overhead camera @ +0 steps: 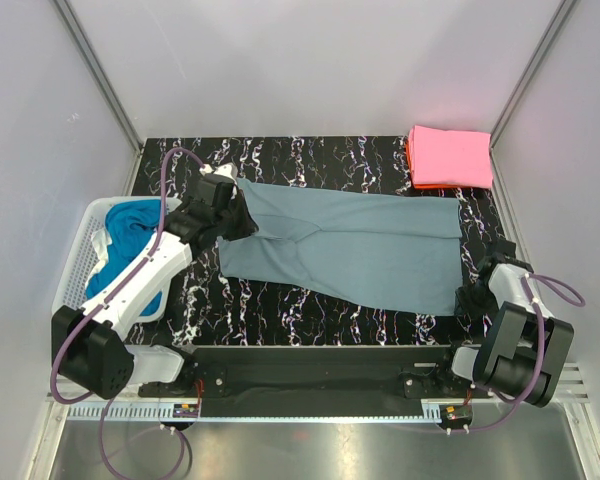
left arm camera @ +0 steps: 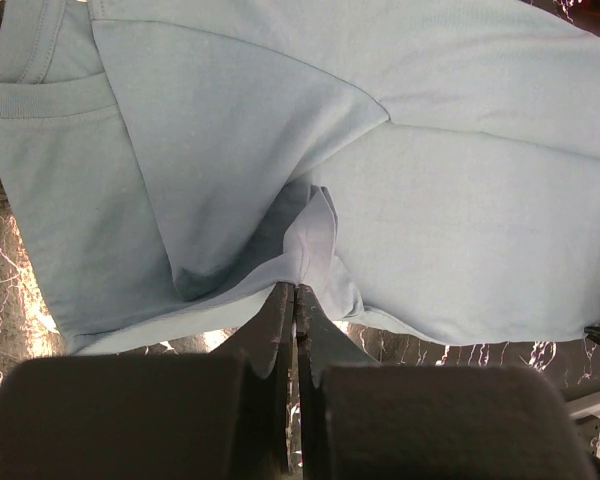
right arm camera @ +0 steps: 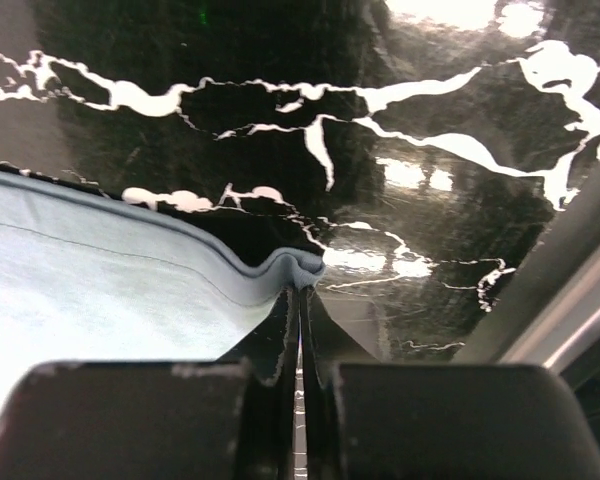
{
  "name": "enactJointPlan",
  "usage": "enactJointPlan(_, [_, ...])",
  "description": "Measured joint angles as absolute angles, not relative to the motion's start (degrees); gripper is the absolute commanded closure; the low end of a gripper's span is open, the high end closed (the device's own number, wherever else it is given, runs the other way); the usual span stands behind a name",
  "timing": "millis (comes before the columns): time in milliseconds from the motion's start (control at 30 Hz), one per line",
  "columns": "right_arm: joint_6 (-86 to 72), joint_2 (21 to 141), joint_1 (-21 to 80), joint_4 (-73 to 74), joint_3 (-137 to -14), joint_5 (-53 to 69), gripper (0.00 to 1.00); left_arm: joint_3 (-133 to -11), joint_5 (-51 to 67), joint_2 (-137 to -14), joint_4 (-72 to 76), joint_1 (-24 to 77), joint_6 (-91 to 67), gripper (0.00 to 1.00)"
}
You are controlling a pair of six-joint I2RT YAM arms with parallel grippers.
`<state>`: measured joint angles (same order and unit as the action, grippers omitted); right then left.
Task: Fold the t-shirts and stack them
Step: Fold the tshirt
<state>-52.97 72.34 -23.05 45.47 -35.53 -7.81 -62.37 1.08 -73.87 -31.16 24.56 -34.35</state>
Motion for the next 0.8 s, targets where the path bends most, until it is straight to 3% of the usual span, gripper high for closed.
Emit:
enactJointPlan(433, [-52.1, 71.7, -23.0, 45.9, -36.6, -7.6, 1.0, -65.0, -2.7, -73.5, -33.5, 24.6, -33.9, 1.0])
enactJointPlan(800, [-48.8, 64.6, -23.0, 46.3, -41.4, -4.5, 1.0, -72.6, -6.8, -76.0, -34.7, 23.0, -31.5, 1.0])
